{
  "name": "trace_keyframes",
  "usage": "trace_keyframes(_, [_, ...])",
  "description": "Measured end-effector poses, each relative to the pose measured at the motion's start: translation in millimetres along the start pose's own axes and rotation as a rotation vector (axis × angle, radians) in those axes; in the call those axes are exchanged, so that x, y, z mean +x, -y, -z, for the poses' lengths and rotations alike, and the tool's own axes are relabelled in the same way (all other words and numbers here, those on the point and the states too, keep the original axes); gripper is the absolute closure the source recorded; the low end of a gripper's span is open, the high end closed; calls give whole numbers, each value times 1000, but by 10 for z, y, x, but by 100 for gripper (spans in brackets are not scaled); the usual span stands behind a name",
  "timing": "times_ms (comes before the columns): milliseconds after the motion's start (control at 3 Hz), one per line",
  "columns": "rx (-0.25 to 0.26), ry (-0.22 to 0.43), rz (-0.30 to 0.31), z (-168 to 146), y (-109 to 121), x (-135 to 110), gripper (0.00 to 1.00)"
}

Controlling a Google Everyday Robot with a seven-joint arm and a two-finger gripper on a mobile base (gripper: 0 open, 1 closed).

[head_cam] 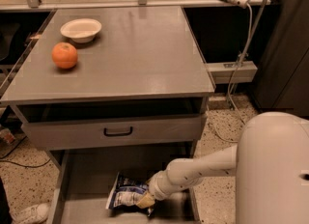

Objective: Pick blue chip bag from middle drawer and place on counter

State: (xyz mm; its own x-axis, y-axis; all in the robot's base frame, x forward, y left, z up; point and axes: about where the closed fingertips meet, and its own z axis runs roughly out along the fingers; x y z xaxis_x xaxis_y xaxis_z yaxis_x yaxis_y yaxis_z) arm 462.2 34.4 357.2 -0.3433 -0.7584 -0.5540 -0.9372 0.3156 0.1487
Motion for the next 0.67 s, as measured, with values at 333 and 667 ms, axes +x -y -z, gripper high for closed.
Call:
trace_keyframes(333, [0,0,0,0,0,0,100])
trace_keyframes(667, [0,0,0,22,-4,-15,100])
